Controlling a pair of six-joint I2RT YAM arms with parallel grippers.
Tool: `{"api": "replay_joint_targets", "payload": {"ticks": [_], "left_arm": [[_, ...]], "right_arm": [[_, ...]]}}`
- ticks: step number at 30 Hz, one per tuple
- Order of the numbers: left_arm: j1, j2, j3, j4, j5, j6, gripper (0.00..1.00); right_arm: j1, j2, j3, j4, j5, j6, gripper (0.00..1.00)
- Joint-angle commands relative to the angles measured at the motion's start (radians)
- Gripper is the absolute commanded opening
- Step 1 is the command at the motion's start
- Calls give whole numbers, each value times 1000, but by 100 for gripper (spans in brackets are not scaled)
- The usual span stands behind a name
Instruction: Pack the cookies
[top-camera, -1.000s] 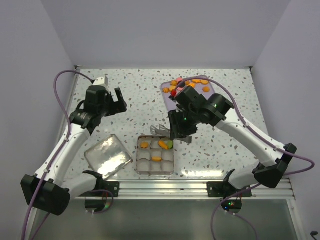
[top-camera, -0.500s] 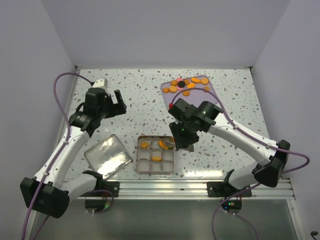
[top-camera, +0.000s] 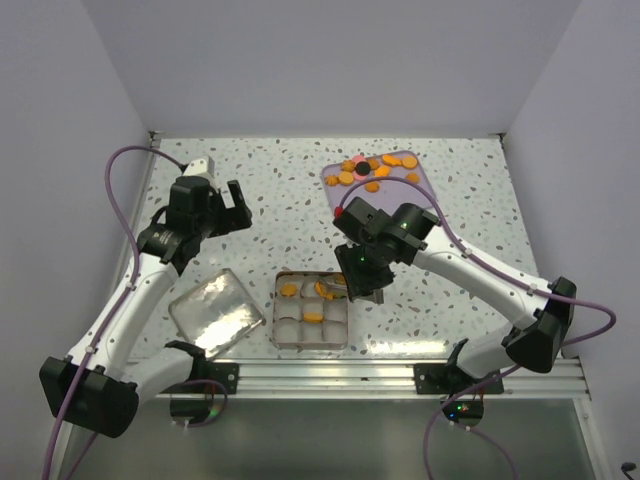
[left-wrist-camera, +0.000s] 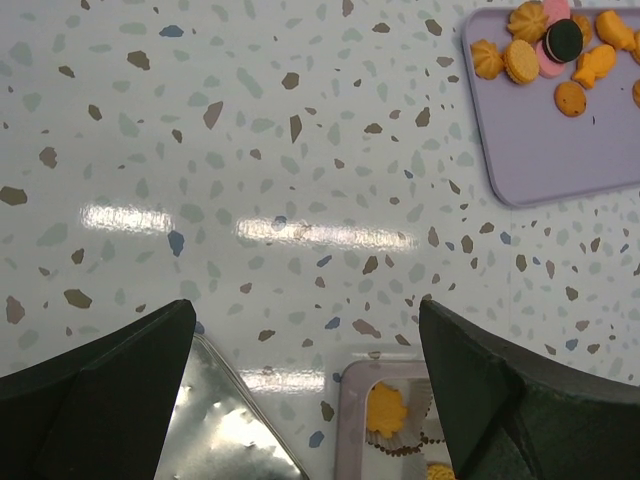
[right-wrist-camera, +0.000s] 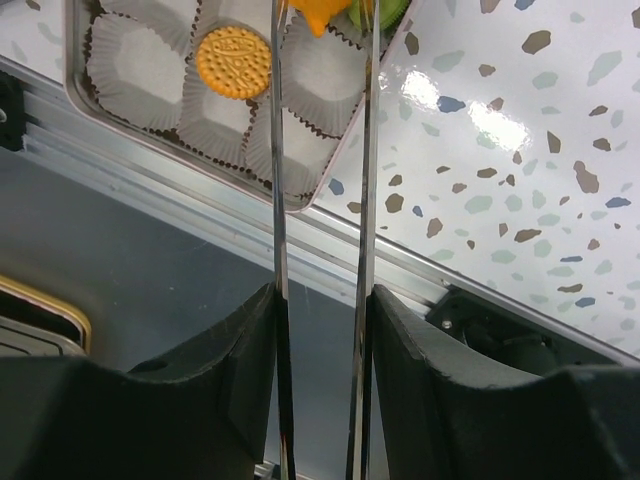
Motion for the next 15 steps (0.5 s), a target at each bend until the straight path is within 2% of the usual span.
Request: {"api": "replay_joint_targets", "payload": {"ticks": [1, 15], "left_arm": [[5, -8, 18, 8, -17, 24, 100], [5, -11, 22, -6, -28, 27, 100]], "right_arm": [[4, -3, 37, 30, -35, 4, 44], [11, 20, -65, 59, -43, -10, 44]]}}
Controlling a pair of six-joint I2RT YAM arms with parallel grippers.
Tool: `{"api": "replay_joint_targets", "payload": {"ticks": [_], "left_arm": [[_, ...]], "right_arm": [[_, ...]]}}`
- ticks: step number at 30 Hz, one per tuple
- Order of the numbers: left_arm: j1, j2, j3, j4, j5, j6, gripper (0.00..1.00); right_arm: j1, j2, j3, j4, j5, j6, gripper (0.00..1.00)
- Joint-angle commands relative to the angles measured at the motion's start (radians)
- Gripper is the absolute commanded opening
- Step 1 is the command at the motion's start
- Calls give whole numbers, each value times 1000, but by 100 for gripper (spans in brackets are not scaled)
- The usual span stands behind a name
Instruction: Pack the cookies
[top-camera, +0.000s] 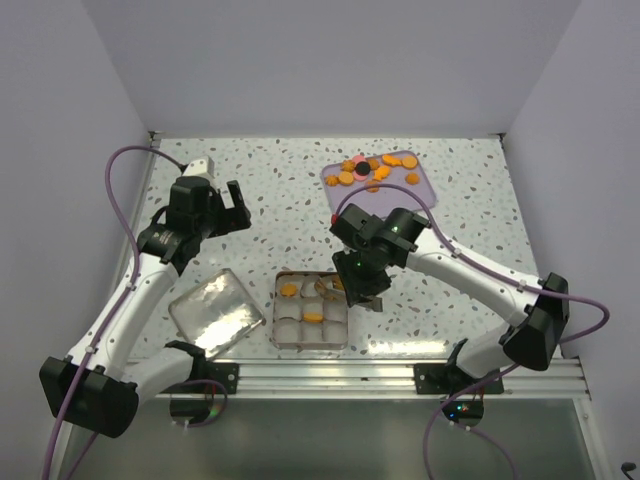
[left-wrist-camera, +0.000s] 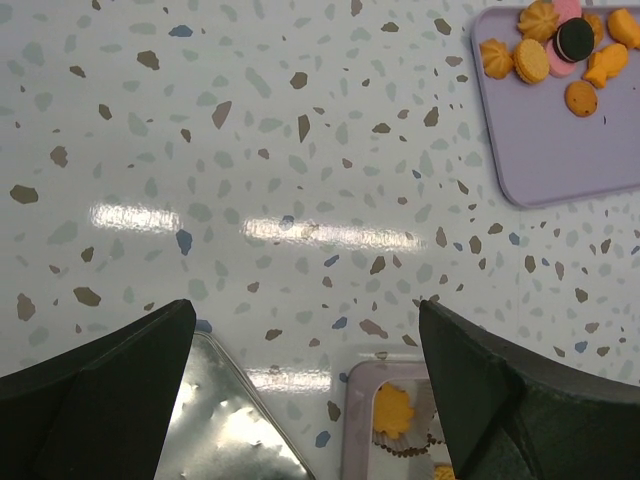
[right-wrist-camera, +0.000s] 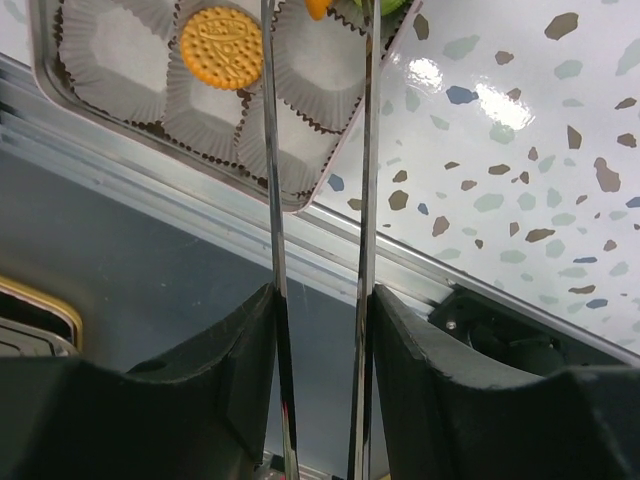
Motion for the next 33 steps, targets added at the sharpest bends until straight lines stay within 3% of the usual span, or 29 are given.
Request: {"api": "replay_joint_targets", "payload": {"ticks": [1, 12, 23, 33], "left_arm": [[5, -9, 22, 4, -14, 18, 100], [5, -6, 24, 4, -12, 18, 100], [5, -12, 18, 4, -9, 12, 100], [5, -32, -2, 6, -4, 0, 100]], "right_arm": [[6, 5, -23, 31, -18, -8, 44], [7, -7, 58, -15, 8, -4, 24], [29, -3, 170, -61, -47, -7, 24], [152, 57, 213, -14, -91, 2, 24]]}}
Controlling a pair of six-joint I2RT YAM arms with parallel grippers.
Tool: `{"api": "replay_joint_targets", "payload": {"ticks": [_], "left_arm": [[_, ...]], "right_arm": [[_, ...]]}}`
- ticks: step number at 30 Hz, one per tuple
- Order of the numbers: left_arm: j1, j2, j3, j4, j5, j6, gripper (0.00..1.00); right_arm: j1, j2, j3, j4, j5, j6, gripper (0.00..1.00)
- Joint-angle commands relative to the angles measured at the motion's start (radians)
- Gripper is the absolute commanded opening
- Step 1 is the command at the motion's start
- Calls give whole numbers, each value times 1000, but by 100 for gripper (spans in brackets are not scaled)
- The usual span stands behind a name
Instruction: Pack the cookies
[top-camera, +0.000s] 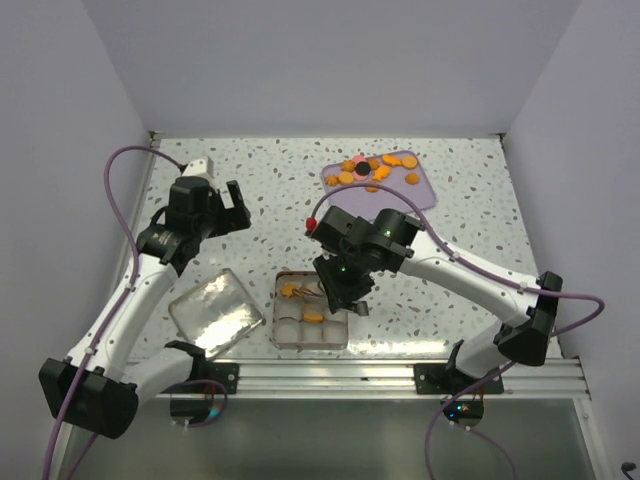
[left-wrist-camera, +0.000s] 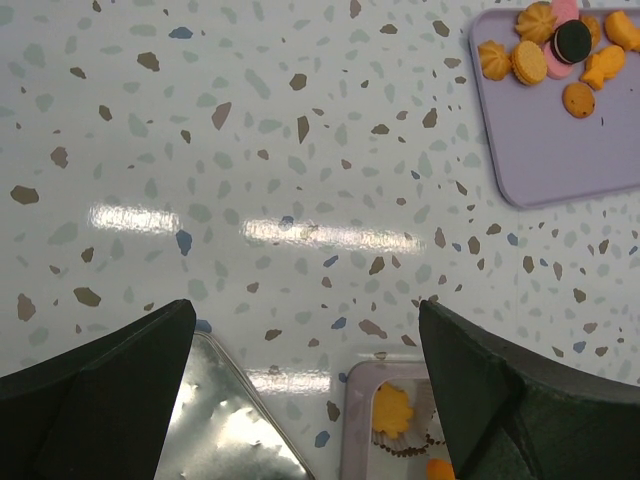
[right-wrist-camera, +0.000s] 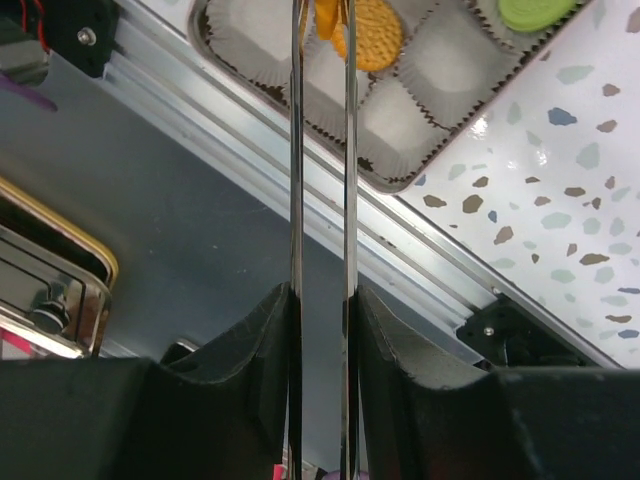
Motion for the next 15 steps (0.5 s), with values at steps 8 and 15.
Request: {"api": "replay_joint_targets", "payload": {"ticks": [8, 15], "left_arm": [[5, -29, 4, 0, -5, -1, 100], [5, -27, 4, 2, -11, 2, 100]], "right_arm": [[55, 61, 68, 45, -23, 4, 30], [55, 92, 93, 40, 18, 1, 47]]}}
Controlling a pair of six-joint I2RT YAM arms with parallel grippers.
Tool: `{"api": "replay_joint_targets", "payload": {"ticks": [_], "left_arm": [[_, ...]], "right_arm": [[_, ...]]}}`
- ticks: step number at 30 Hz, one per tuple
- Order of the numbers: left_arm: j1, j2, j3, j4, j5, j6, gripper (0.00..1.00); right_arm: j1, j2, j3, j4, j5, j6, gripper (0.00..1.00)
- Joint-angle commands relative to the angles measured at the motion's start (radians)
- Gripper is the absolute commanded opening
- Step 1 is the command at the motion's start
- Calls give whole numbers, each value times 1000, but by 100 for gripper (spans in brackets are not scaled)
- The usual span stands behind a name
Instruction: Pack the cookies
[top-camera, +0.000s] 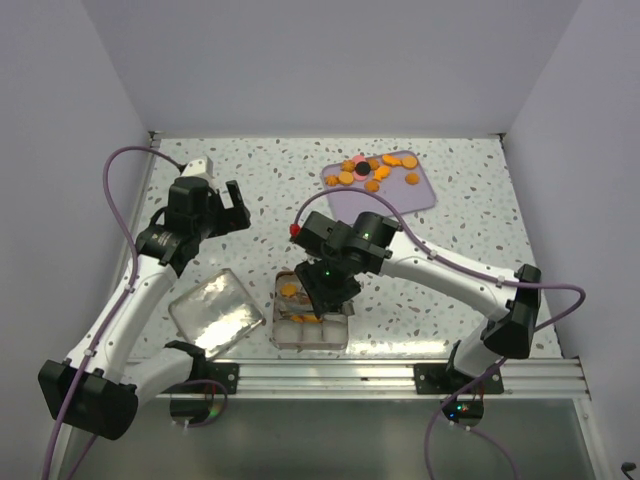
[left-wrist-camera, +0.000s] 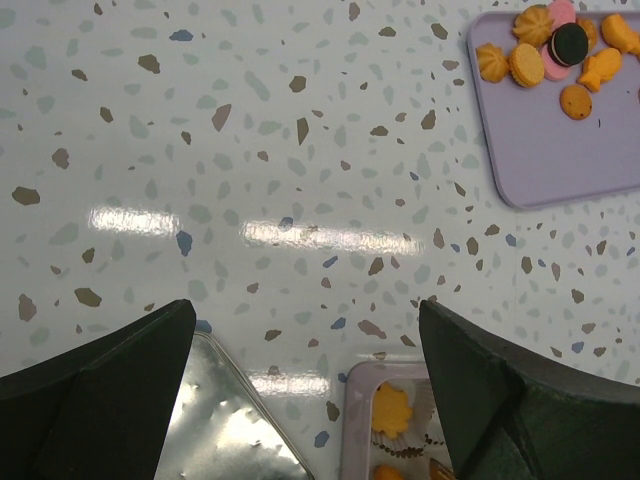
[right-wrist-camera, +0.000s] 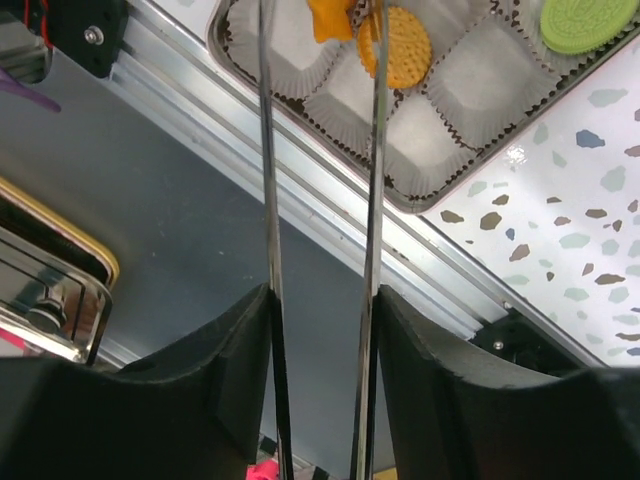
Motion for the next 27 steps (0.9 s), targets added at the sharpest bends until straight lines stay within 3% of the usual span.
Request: {"api": "replay_joint_targets", "payload": {"ticks": [1, 6, 13, 20, 27], "left_arm": [[5, -17, 3, 3, -11, 2, 100], [5, -14, 4, 8, -13, 5, 100], [5, 0, 12, 11, -20, 10, 100], [5, 21, 24, 21, -16, 14, 100], [5, 44, 32, 40, 15, 11, 100]], "right_arm": [[1, 11, 62, 7, 41, -1, 49], [3, 4, 104, -19, 81, 0, 48], [-34, 26, 370, -154, 182, -16, 46], [-324, 55, 414, -147, 178, -111, 44], [-511, 246, 553, -128, 207, -167, 43]]}}
